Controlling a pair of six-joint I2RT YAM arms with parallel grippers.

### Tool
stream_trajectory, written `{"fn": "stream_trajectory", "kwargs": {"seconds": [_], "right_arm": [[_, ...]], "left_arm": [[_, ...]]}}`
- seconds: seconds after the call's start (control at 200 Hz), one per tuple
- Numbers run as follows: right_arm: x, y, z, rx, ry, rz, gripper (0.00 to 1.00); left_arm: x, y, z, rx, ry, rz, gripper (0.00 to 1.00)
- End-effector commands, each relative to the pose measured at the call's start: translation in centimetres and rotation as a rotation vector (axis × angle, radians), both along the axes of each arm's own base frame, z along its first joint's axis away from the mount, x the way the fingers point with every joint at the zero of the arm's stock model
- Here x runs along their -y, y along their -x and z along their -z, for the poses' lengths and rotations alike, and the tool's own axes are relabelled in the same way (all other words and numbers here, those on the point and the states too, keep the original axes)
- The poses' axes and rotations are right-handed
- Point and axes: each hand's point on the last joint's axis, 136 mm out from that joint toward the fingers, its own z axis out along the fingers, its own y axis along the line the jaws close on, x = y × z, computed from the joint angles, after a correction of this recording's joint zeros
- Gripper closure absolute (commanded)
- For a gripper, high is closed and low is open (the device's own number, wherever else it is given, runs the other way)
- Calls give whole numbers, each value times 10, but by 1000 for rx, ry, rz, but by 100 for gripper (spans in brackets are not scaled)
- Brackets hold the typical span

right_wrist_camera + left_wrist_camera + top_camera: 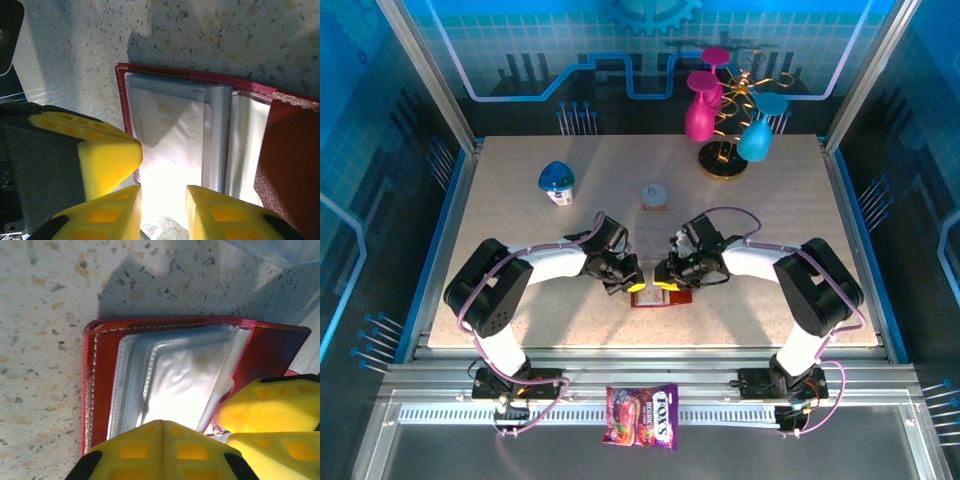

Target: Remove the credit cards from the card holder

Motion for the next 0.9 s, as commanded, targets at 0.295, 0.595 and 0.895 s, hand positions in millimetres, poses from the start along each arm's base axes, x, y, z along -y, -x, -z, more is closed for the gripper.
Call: {"fn": "stream_trajectory", "kwargs": {"seconds": [0.295, 0.595, 0.895], "right_arm": [[3, 8, 16, -26, 61, -40, 66], [10, 1, 8, 24, 133, -54, 65], [9, -4, -12, 61, 108, -53, 64]], "left_arm": [[-3, 7, 8, -19, -38, 25, 95], [-3, 6, 8, -21, -39, 27, 95], [-1, 3, 1, -6, -32, 27, 95]]}}
